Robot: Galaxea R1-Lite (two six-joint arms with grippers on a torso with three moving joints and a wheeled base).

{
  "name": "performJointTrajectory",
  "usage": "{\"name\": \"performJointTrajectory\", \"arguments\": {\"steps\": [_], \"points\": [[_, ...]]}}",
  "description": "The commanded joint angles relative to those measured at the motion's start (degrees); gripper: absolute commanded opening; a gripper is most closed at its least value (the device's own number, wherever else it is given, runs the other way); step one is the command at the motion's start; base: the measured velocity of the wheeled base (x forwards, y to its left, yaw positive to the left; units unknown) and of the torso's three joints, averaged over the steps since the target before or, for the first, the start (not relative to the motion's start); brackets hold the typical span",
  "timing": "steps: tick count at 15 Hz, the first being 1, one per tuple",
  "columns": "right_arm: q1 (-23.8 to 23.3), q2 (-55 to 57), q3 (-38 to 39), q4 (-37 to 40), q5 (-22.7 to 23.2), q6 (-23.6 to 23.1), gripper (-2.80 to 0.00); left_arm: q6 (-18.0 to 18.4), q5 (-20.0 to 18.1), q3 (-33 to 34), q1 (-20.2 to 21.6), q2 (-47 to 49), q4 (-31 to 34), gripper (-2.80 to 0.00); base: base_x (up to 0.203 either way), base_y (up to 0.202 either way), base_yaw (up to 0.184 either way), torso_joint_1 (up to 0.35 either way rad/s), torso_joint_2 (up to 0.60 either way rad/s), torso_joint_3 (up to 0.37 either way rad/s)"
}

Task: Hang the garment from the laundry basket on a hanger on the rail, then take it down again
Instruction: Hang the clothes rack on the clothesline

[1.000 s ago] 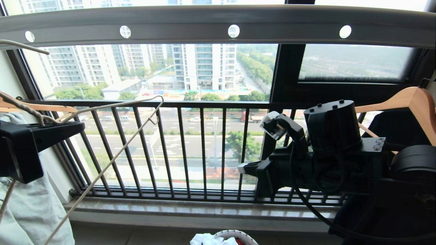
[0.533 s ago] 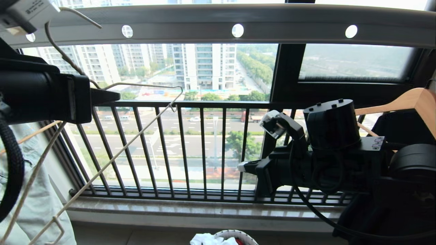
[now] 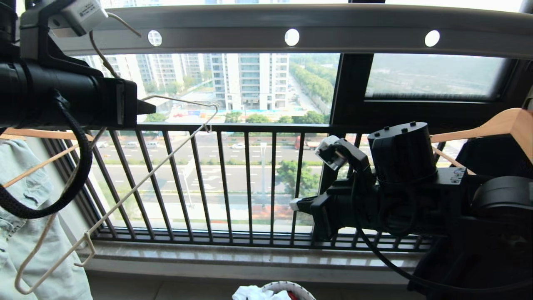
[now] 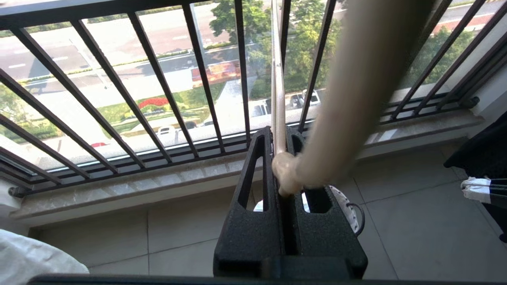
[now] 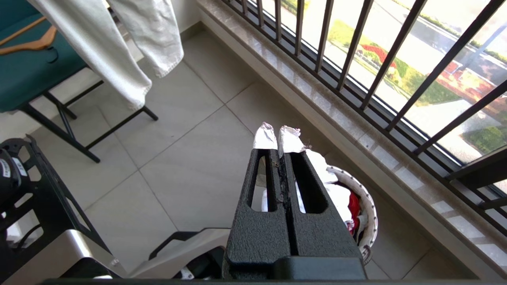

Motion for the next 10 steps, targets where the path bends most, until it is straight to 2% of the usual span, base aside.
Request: {"name": "performJointTrajectory", "arguments": {"steps": [1, 7, 10], "points": [[0.00, 0.49, -0.01, -0.09, 0.05, 0.03, -2.80, 0.06, 0.11, -0.96, 0.89, 1.86, -0.06, -2.80, 0.000, 0.000, 0.000, 0.000, 0.00, 0.000], [-0.04, 1.28, -0.10, -0.18, 0.01, -0.05, -2.80, 1.08, 0.54, -3.48, 0.99, 6.10, -0.35, -2.80, 0.000, 0.000, 0.000, 0.000, 0.00, 0.000], [-0.07, 1.72, -0.19, -0.27, -0.13, -0.14, -2.80, 3.79, 2.17, -3.50, 2.74, 7.23, -2.17, -2.80, 0.000, 0.000, 0.000, 0.000, 0.00, 0.000]]}}
